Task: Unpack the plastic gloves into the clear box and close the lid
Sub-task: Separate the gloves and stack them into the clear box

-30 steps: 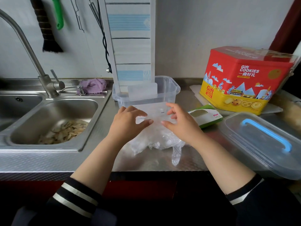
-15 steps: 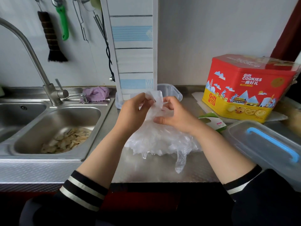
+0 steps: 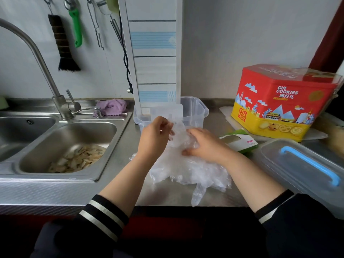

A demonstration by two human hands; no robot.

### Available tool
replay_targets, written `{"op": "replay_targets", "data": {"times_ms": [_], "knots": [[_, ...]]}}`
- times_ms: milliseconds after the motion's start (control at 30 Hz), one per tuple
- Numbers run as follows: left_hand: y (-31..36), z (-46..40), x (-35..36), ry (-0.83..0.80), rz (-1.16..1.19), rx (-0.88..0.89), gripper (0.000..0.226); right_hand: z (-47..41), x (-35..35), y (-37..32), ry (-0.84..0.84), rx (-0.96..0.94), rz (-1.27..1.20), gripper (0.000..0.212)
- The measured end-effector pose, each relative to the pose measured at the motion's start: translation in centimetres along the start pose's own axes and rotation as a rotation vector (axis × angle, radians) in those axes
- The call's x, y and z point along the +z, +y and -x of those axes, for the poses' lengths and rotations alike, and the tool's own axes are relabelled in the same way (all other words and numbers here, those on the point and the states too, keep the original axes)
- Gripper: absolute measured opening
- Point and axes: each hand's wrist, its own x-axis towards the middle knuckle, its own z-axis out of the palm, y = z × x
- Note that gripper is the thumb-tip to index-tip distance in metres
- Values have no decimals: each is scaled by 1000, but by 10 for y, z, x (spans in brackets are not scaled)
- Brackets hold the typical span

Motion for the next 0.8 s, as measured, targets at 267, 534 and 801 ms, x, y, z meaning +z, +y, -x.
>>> {"op": "replay_targets", "data": {"times_ms": [267, 534, 801], "knots": [[14, 1, 11, 9, -37, 30, 15, 24, 17, -35, 554, -152, 205, 58], [11, -5, 9, 49, -57, 40, 11, 26, 23, 0, 110, -242, 402, 65], [22, -18, -2, 196, 88, 37, 16, 28, 8, 11, 23, -249, 470, 73]]}}
